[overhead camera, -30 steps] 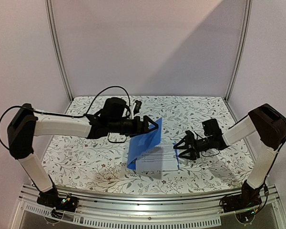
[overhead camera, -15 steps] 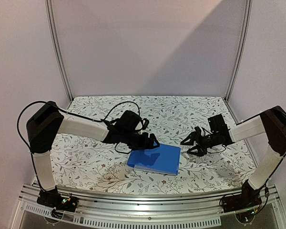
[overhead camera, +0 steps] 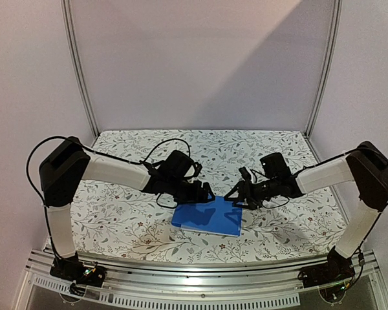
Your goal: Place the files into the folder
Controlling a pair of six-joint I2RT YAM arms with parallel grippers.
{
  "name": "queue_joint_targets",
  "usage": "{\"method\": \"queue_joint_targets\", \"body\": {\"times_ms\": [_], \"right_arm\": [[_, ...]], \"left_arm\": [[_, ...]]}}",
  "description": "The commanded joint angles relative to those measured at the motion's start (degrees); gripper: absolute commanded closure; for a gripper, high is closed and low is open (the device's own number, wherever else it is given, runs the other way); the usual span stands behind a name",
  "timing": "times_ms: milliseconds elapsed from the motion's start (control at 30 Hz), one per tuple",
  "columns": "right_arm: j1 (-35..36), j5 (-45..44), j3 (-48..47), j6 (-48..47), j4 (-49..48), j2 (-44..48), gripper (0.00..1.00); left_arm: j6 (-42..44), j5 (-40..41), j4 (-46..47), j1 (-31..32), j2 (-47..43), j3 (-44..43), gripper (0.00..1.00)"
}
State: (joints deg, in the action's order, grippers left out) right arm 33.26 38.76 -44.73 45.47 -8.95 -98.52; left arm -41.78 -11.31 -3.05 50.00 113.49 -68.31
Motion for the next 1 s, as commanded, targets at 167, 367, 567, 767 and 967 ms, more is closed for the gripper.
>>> {"method": "queue_joint_targets", "body": {"times_ms": [167, 367, 567, 767, 967], "right_arm": [[0.93, 3.7, -0.31, 6.4, -4.34, -11.01, 0.61], [0.9, 4.0, -2.05, 5.41, -2.58, -14.46, 0.65], [0.92, 2.91, -4.4, 3.38, -0.42, -15.96, 0.65], [0.04, 3.22, -6.42, 2.67, 0.66, -17.67, 0.65], [-0.79, 2.66, -9.54, 0.41, 3.75, -19.67, 0.65]], "left_arm": [[6.85, 1.88, -4.7, 0.09, -7.18, 0.8, 0.18], [12.92, -0.87, -11.2, 0.32, -12.12, 5.73, 0.21], [12.37, -4.26, -10.18, 0.53, -10.51, 10.1, 0.27], [10.19, 2.36, -16.67, 0.72, -0.75, 8.91, 0.33], [5.16, 4.55, -16.97, 0.72, 1.81, 10.52, 0.34]]}}
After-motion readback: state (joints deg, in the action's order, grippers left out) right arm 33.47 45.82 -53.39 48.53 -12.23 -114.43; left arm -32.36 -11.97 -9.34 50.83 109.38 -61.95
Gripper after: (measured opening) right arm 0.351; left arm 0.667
